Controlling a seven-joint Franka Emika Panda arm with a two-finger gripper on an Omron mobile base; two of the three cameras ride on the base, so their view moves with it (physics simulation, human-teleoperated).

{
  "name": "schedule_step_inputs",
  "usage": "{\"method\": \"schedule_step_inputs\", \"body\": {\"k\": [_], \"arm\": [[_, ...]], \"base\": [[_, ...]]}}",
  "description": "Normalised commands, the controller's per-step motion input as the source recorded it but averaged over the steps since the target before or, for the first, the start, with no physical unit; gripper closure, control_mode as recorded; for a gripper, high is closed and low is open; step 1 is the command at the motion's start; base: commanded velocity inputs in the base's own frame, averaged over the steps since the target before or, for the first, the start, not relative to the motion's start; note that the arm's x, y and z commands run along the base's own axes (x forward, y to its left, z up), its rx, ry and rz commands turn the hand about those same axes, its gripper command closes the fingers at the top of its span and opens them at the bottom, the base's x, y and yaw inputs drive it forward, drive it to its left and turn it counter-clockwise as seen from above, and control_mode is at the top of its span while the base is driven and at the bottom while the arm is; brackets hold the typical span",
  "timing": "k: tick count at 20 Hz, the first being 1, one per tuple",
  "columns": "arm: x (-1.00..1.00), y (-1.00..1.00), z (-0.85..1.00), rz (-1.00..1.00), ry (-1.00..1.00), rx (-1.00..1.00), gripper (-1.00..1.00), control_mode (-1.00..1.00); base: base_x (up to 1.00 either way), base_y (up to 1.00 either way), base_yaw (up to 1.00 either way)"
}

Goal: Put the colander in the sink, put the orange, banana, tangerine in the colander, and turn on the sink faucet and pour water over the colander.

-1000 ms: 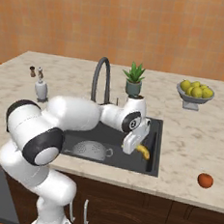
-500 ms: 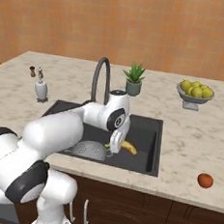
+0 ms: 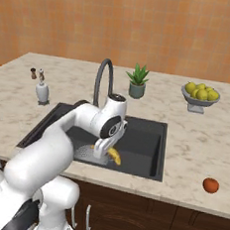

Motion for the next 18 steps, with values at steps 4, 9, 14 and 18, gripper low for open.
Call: {"method": "schedule_step_inputs", "body": {"k": [4, 9, 14, 18], "arm": [[-0.27, 0.58, 0.19, -0.21, 0.01, 0.04, 1.0, -1.0], [-0.19, 0.58, 0.19, -0.25, 0.03, 0.0, 1.0, -1.0], [-0.08, 0.76, 0.01, -0.35, 0.13, 0.0, 1.0, -1.0], [0.01, 0.84, 0.0, -0.41, 0.1, 0.0, 1.0, -1.0]], "base": [[0.0, 0.0, 0.0], [0.0, 0.0, 0.0], [0.0, 0.0, 0.0], [0.0, 0.0, 0.0]]}}
